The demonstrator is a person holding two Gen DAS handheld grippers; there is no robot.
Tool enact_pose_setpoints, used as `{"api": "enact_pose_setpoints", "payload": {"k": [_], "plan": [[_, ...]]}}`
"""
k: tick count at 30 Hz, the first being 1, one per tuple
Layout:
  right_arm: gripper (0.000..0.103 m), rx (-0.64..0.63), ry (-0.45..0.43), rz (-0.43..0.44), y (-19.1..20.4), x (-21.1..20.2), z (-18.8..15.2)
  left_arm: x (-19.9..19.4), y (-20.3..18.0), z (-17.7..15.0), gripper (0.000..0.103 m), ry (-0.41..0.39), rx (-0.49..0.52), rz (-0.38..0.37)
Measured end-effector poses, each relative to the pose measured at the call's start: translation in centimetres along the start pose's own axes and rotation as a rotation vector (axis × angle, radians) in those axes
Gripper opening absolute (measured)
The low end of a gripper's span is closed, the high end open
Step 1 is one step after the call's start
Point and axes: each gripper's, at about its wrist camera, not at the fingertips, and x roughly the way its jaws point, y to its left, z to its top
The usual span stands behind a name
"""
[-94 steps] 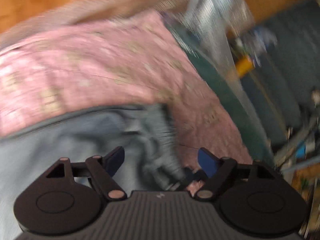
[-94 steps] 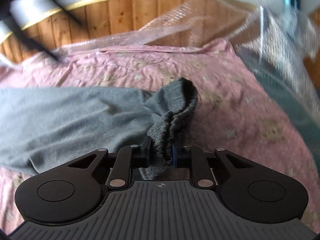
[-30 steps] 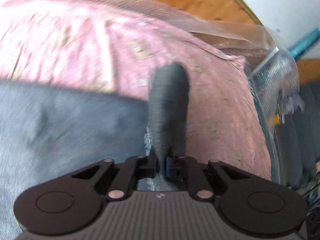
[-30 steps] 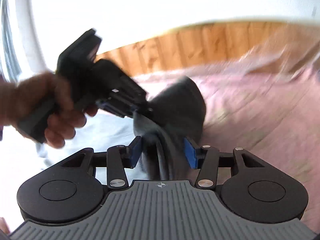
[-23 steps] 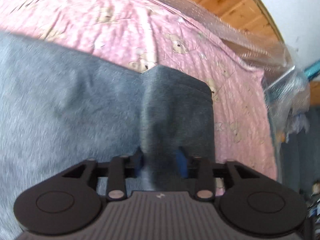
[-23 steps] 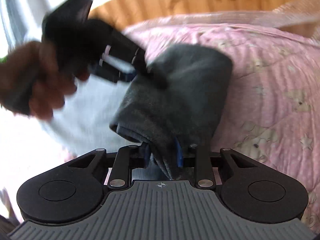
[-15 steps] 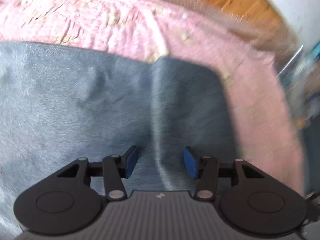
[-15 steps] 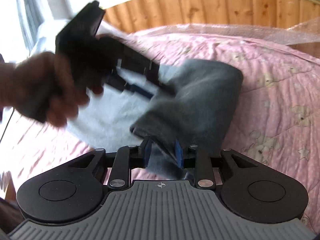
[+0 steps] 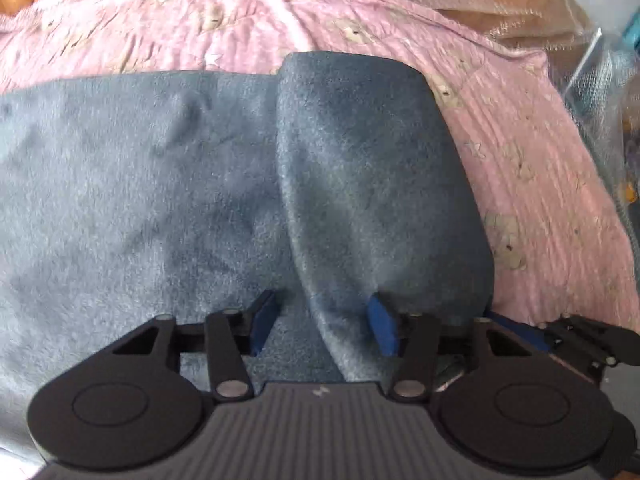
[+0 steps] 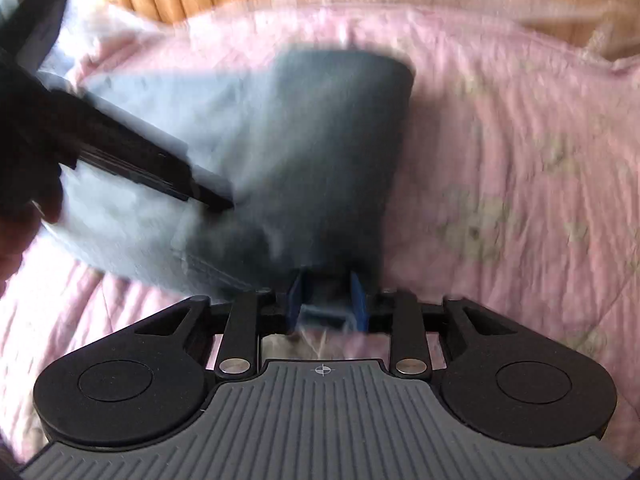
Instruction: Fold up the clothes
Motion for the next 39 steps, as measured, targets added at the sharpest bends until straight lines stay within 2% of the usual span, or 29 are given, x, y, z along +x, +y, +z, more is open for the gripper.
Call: {"api": "enact_pose_setpoints", "payload": {"k": [2, 4, 7, 9, 14, 16, 20, 24, 27, 28, 29, 30, 33, 36, 38, 39], "plan": [[0.033, 0.020, -0.010, -0.015, 0.1, -0.5, 0.1, -1.3, 0.3, 0.1, 0.055, -0.007, 0.016, 0.039], [0.053, 0.060, -0.037, -0.022, 0.3, -1.6, -0.2, -2.7, 1.0, -0.1, 0.058, -0.024, 0.027, 0.076], [0.054, 0.104, -0.001, -0.042, 1.4, -2.6, -1.0, -4.8, 3.3, 0.1, 0.060, -0.027, 0.011, 0.137], [0.054, 0.105, 0.029, -0.061, 3.2, -3.0, -0.7, -5.9, 5.8, -0.3, 0.060, -0.033, -0.017, 0.151], [0.054, 0.064, -0.009, -0.063, 10.7, -5.4, 1.5, -8.5, 12.8, -1.7, 0.060, -0.051, -0.093, 0.155], [0.060, 0.029, -0.020, -0.026, 14.6, -5.7, 3.2, -9.6, 15.6, -2.2, 0.060, -0.058, -0.123, 0.156], [0.065, -0.128, -0.028, 0.029, 23.1, -2.8, 7.1, -11.4, 21.8, -2.8, 0.060, -0.077, -0.213, 0.151], [0.066, -0.238, -0.026, 0.070, 30.8, 1.4, 9.2, -13.7, 29.1, -3.2, 0.062, -0.108, -0.293, 0.166], [0.066, -0.287, 0.062, 0.054, 34.5, 5.4, 8.6, -15.7, 34.8, -4.4, 0.064, -0.139, -0.371, 0.202], [0.065, -0.300, 0.129, 0.030, 35.2, 7.1, 7.9, -16.3, 36.9, -4.8, 0.066, -0.158, -0.422, 0.209], [0.071, -0.290, 0.142, 0.015, 35.4, 8.0, 7.1, -17.0, 39.1, -5.2, 0.068, -0.177, -0.474, 0.215], [0.078, -0.271, 0.117, 0.012, 35.4, 8.2, 6.7, -17.6, 41.2, -5.7, 0.071, -0.196, -0.526, 0.222], [0.081, -0.241, 0.133, 0.007, 35.2, 9.0, 6.7, -18.1, 46.5, -6.0, 0.078, -0.271, -0.643, 0.208], [0.082, -0.222, 0.159, -0.002, 35.3, 9.4, 6.9, -16.1, 50.2, -5.6, 0.078, -0.283, -0.724, 0.138], [0.083, -0.211, 0.179, -0.007, 35.2, 9.2, 7.2, -15.1, 51.0, -5.4, 0.078, -0.323, -0.755, 0.105], [0.084, -0.205, 0.187, -0.008, 35.1, 9.1, 7.2, -14.6, 51.4, -5.2, 0.082, -0.343, -0.769, 0.088]]}}
